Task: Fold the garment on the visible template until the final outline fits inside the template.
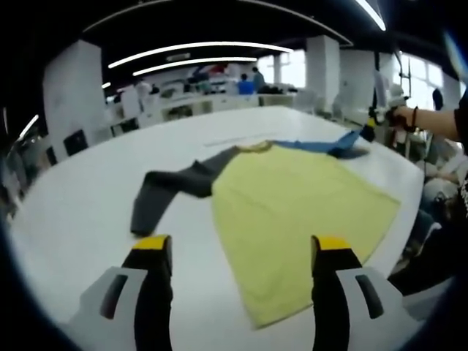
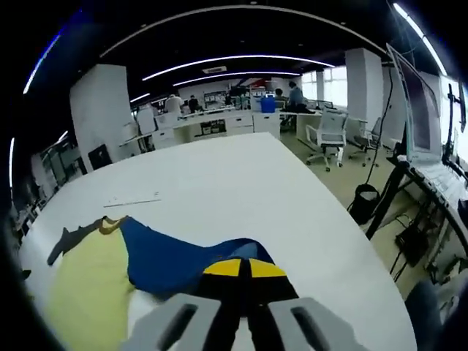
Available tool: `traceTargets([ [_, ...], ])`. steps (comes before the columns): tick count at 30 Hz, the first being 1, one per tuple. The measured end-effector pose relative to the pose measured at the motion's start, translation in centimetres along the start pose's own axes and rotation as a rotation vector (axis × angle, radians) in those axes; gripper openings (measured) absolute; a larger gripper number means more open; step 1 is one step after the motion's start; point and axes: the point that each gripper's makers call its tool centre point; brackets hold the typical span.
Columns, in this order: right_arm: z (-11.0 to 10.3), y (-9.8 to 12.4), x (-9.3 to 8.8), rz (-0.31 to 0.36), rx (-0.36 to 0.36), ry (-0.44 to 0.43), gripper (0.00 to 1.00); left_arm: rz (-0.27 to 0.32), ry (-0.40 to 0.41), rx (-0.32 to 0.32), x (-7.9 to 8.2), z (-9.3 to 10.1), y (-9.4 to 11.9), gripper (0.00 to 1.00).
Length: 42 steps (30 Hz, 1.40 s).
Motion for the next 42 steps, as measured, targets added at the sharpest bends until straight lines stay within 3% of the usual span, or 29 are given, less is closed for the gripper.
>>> traceTargets([
  [9,-3.7,-0.4,2.2,0.055,0.061,-0.033,0.00,0.020,0.006,0.025,0.4,-0.5,0.2,0.86],
  [18,-7.6,-0.8,4.0,0.095,0.132,-0.035,0.00,0.037,-0.005,-0.007,1.1,-0.2,0.5,0.99],
  [30,-12.1,-2.2,4.7,0.092,0.208,-0.020,0.00,0.042,-0.015,-0.045,1.9,0.7,0.6,0.99],
  [42,-17.9,-3.6,4.5,0.090,0.277,0.096,0.00,-0.005,-0.023,-0.098,2.2,2.0,0.5,0.99],
])
Point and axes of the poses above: the point that each gripper's makers call its tool centre point, and the gripper's own axes: y roughly backward along the fingers, z roughly to its right, x roughly out of its top, and after that the axes turned 7 degrees about y, right-handed
